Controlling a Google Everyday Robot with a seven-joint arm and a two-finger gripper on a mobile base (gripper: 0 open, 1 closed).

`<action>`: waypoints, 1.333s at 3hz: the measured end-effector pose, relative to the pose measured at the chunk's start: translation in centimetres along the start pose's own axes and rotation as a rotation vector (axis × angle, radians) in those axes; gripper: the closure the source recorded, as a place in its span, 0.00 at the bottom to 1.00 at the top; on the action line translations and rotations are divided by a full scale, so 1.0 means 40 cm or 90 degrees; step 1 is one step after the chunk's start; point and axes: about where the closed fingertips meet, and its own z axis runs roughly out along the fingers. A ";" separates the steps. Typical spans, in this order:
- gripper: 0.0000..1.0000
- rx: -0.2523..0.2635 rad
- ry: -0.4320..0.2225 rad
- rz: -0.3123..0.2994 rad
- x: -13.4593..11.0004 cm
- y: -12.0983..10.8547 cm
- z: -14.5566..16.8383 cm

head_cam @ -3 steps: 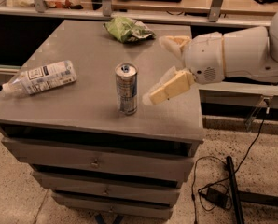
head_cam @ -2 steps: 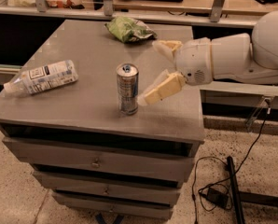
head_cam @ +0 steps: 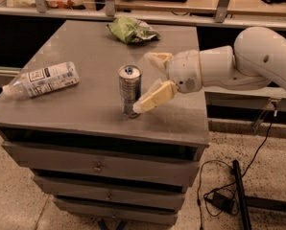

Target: Move redbull can near blue plastic bottle

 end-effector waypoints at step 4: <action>0.47 -0.065 -0.062 0.029 0.031 0.024 0.106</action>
Offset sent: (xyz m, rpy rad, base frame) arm -0.0172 0.0215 -0.0307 0.0955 0.0874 0.0433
